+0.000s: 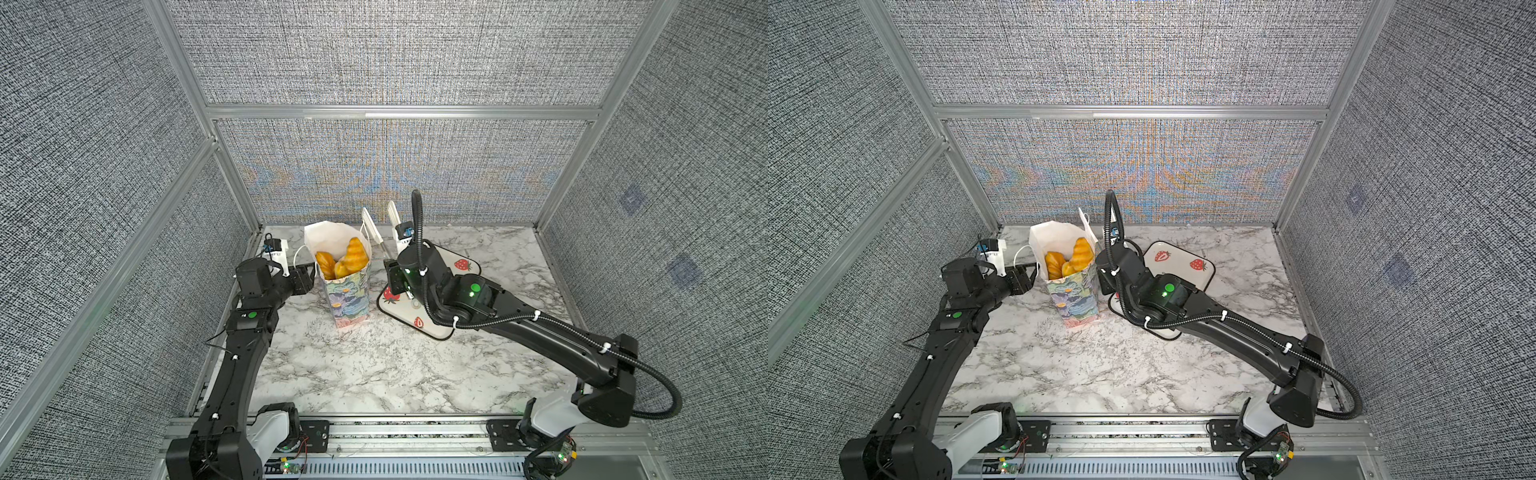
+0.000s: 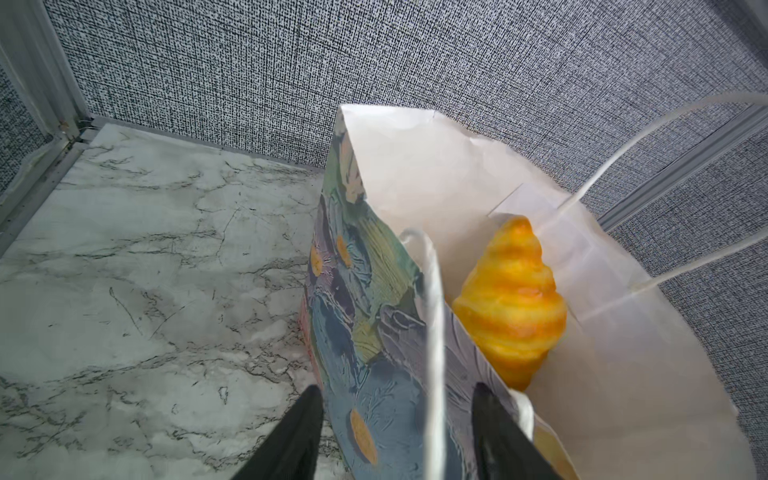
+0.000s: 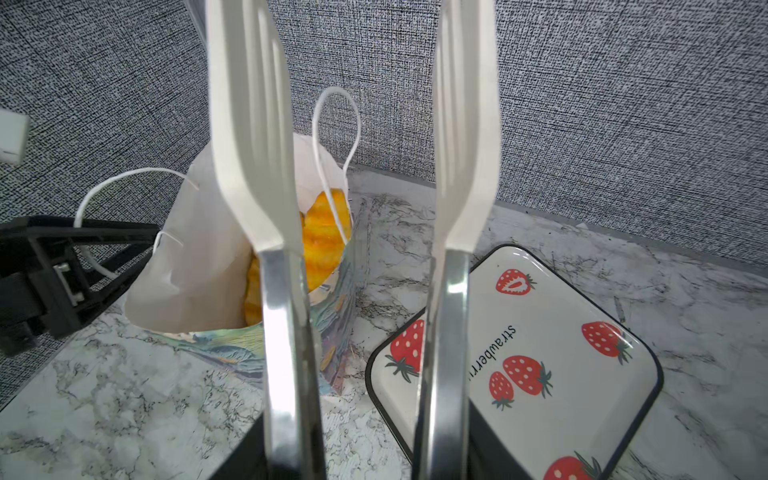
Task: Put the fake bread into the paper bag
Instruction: 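Move the right-held tongs past the tray while the left gripper releases the bag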
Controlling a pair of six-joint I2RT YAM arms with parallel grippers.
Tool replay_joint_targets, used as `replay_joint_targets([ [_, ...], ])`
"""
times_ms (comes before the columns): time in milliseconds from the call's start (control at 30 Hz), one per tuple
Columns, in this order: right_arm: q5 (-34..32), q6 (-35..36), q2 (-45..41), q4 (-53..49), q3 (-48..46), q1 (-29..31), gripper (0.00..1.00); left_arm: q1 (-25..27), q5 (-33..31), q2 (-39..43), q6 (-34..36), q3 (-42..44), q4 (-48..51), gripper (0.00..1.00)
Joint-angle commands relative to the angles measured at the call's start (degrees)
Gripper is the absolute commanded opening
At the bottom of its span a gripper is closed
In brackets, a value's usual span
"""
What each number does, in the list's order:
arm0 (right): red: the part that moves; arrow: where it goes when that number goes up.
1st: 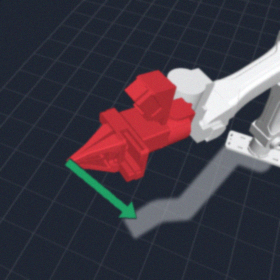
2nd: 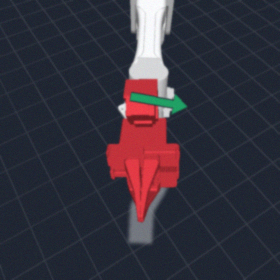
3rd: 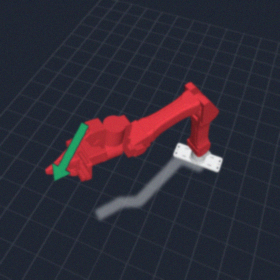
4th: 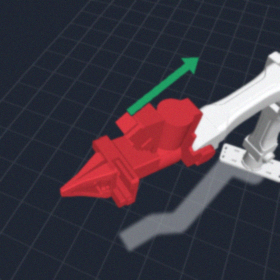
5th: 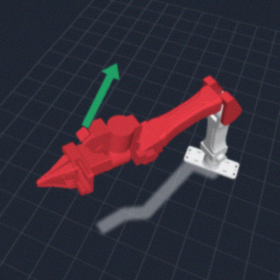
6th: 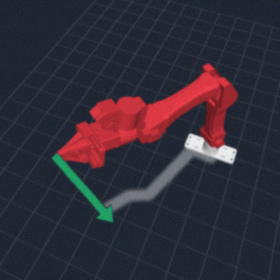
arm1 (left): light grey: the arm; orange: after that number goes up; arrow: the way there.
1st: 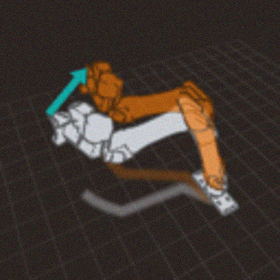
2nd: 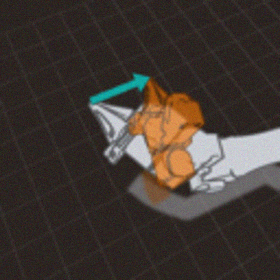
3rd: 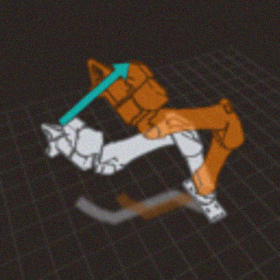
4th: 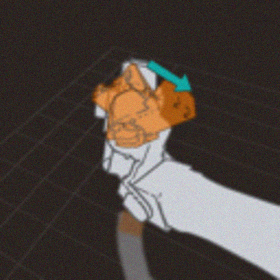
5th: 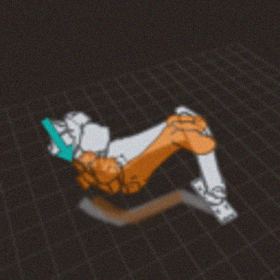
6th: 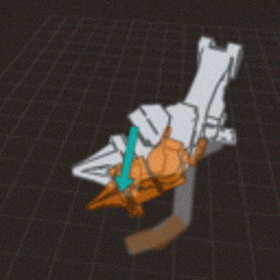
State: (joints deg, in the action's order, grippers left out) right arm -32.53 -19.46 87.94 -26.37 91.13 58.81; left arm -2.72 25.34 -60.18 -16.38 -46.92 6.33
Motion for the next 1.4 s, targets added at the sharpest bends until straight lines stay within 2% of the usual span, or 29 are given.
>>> replay_joint_targets([
  [0, -1.8, -0.7, -1.8, 1.7, -1.2, -0.7, 0.49, 0.0, 2.1, 0.4, -0.2, 0.0, -2.2, 0.68],
  [367, -1.9, -2.1, -8.9, 0.0, -6.9, -5.3, 0.49, 0.0, 0.9, 2.2, 1.3, -2.1, -0.8, 0.71],
  [833, -2.3, -2.7, -16.1, -1.9, -13.4, -10.8, 0.49, -0.1, 1.0, 3.5, -1.2, -5.1, 0.6, 0.71],
  [1100, -1.1, -3.0, -21.3, -2.6, -18.7, -16.7, 0.49, -0.1, -4.2, 8.8, -1.6, -5.9, 7.0, 0.71],
  [1267, 0.6, -3.2, -23.8, -2.9, -22.6, -22.4, 0.49, -0.1, -13.1, 13.6, -3.3, -3.4, 8.1, 0.71],
  [1367, 3.2, -4.1, -24.5, -3.8, -24.4, -27.0, 0.49, 0.0, -16.2, 14.7, -3.6, -3.1, 9.5, 0.71],
])
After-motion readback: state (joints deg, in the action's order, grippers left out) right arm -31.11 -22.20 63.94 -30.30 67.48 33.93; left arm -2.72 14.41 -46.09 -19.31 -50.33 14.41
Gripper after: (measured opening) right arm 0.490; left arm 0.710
